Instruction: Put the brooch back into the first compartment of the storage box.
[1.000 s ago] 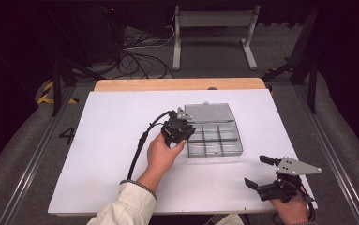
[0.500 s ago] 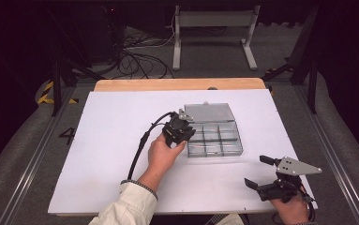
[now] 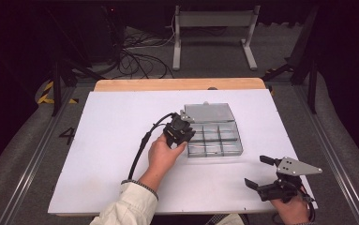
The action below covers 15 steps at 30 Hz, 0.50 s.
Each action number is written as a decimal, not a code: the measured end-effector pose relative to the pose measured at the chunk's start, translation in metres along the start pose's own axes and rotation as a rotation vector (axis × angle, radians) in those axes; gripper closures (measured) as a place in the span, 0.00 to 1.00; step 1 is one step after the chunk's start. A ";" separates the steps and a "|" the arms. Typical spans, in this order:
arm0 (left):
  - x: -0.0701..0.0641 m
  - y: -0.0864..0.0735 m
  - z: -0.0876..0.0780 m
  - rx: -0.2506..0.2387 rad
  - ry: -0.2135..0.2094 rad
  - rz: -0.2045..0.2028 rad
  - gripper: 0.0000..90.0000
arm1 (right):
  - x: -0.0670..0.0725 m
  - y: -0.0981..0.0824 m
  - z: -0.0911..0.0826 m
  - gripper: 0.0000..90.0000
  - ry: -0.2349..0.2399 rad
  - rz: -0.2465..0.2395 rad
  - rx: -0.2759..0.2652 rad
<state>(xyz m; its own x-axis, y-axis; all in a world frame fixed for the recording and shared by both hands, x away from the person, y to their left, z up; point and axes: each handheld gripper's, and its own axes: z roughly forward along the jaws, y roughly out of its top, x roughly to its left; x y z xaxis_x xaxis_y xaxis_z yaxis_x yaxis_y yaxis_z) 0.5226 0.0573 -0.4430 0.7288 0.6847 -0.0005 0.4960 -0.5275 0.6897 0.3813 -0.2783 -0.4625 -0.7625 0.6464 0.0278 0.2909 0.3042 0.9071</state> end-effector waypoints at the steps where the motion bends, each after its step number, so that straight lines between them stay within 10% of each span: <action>1: 0.000 0.000 0.000 -0.002 0.000 0.004 0.85 | 0.000 0.000 0.000 0.01 0.003 0.001 -0.001; 15: -0.004 0.002 -0.019 -0.058 -0.035 0.010 0.70 | 0.000 0.000 0.000 0.01 0.009 0.004 -0.006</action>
<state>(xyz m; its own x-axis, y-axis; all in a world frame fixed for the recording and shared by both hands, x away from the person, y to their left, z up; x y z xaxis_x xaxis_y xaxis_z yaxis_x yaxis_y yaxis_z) 0.5118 0.0629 -0.4274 0.7502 0.6609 -0.0181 0.4611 -0.5034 0.7307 0.3814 -0.2781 -0.4626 -0.7663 0.6415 0.0346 0.2905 0.2979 0.9093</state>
